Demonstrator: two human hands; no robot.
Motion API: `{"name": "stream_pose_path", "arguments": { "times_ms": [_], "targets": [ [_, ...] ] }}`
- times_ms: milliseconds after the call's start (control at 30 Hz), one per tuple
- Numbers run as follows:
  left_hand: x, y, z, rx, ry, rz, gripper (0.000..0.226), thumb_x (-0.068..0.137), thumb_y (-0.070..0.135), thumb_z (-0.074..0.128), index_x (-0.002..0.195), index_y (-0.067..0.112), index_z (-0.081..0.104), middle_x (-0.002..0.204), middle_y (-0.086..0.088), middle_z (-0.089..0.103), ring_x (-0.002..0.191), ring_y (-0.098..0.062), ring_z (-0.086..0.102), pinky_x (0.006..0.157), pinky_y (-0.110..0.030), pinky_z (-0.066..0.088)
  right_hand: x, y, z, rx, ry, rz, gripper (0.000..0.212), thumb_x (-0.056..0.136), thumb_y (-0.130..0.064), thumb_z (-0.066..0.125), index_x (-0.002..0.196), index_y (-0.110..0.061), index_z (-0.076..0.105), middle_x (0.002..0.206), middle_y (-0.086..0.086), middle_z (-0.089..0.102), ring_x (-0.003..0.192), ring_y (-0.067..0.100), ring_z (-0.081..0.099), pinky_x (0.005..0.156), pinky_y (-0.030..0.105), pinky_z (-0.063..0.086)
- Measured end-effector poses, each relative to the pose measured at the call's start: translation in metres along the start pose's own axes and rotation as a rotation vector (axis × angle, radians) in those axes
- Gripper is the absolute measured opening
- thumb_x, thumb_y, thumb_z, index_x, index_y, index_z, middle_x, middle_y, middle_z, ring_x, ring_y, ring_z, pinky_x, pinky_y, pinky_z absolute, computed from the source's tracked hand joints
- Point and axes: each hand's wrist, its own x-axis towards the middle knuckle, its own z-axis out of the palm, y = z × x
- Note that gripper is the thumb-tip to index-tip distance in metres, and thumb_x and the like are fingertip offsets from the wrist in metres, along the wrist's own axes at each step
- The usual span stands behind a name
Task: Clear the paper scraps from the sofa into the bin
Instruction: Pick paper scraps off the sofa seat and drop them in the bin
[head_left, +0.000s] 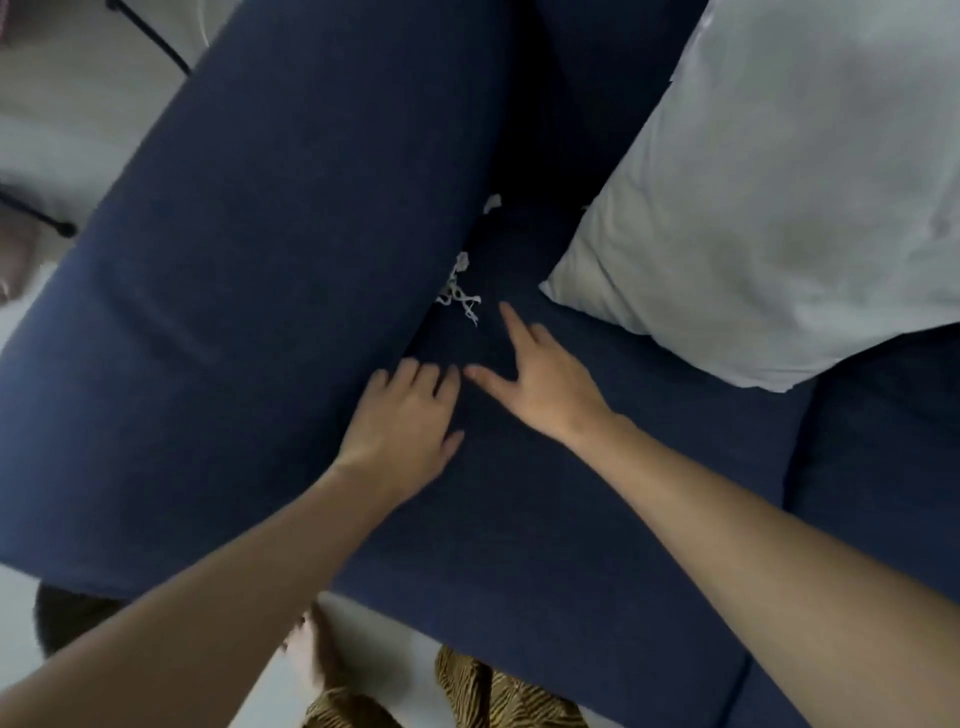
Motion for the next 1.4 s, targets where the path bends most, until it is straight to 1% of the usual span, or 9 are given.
{"name": "stream_pose_path", "arguments": {
  "times_ms": [167,367,467,600,800,967,1200,1300,1400],
  "targets": [
    [0.083,-0.022,-0.021,0.388,0.031,0.073,0.065,0.096,0.035,0.054,0.148,0.003,0.033,0.138,-0.015,0.046,0.126,-0.031,0.038,0.102,-0.04,0.035,0.091,0.004,-0.033,0.095,0.118,0.072,0.085,0.099,-0.053,0.055,0.162,-0.012,0.015,0.154,0.022,0.04,0.137,0.034,0.045,0.109,0.04,0.041],
    [0.151,-0.015,-0.011,0.73,-0.044,0.022,0.074,0.097,0.045,0.046,0.154,0.005,0.02,0.157,-0.019,0.022,0.143,-0.034,0.015,0.116,-0.046,0.012,0.185,0.003,-0.057,0.156,0.182,0.108,0.051,0.099,-0.034,0.064,0.14,-0.007,0.05,0.137,0.016,0.056,0.12,0.03,0.058,0.089,0.035,0.05],
    [0.172,-0.013,-0.007,0.788,-0.068,0.003,0.063,0.094,0.049,0.052,0.148,0.018,0.04,0.154,-0.015,0.025,0.139,-0.033,0.018,0.114,-0.046,0.014,0.216,0.007,-0.056,0.144,0.192,0.15,0.029,0.102,-0.031,0.057,0.12,-0.008,0.062,0.118,0.011,0.066,0.09,0.021,0.061,0.063,0.028,0.044],
    [0.188,-0.013,-0.003,0.796,-0.092,0.03,0.045,0.088,0.046,0.063,0.129,0.028,0.06,0.137,-0.009,0.042,0.124,-0.031,0.03,0.105,-0.044,0.021,0.234,0.013,-0.035,0.055,0.268,0.197,0.024,0.104,-0.03,0.054,0.11,-0.011,0.068,0.114,0.01,0.068,0.088,0.021,0.061,0.061,0.028,0.04],
    [0.196,-0.007,-0.001,0.674,-0.15,0.049,0.022,0.091,0.04,0.061,0.097,0.019,0.064,0.097,0.001,0.063,0.108,-0.023,0.048,0.104,-0.04,0.025,0.241,0.019,-0.018,0.228,0.384,0.201,0.023,0.103,-0.024,0.058,0.115,-0.014,0.075,0.122,0.007,0.071,0.104,0.018,0.067,0.071,0.02,0.045],
    [0.183,-0.001,-0.009,0.328,-0.134,0.025,0.031,0.094,0.008,0.059,0.066,0.016,0.048,0.058,0.001,0.044,0.051,-0.015,0.036,0.1,-0.038,0.035,0.232,0.024,-0.022,0.315,0.396,0.124,0.022,0.101,-0.021,0.062,0.114,-0.011,0.076,0.118,0.006,0.074,0.101,0.013,0.065,0.08,0.02,0.049],
    [0.112,-0.001,-0.001,-0.112,-0.078,-0.107,0.042,0.096,0.014,0.059,0.06,0.012,0.038,0.067,-0.003,0.054,0.052,-0.014,0.033,0.065,-0.031,0.031,0.188,0.014,-0.029,0.227,0.405,-0.011,0.02,0.1,-0.014,0.061,0.109,-0.007,0.078,0.114,0.011,0.074,0.101,0.018,0.067,0.084,0.022,0.049],
    [0.071,-0.002,0.008,-0.184,-0.061,-0.158,0.013,0.098,0.006,0.051,0.092,0.008,0.062,0.098,-0.008,0.062,0.072,-0.019,0.049,0.068,-0.029,0.031,0.144,0.007,-0.022,0.148,0.355,-0.081,0.021,0.101,-0.02,0.06,0.108,-0.01,0.077,0.112,0.008,0.072,0.094,0.013,0.062,0.081,0.02,0.046],
    [0.028,-0.002,0.023,-0.223,-0.055,-0.18,0.019,0.093,-0.001,0.054,0.108,0.009,0.06,0.104,-0.009,0.061,0.088,-0.023,0.06,0.066,-0.028,0.032,0.088,0.002,-0.003,0.151,0.303,-0.126,0.023,0.101,-0.022,0.061,0.098,-0.006,0.078,0.1,0.009,0.075,0.086,0.018,0.065,0.087,0.03,0.051]
  ]
}}
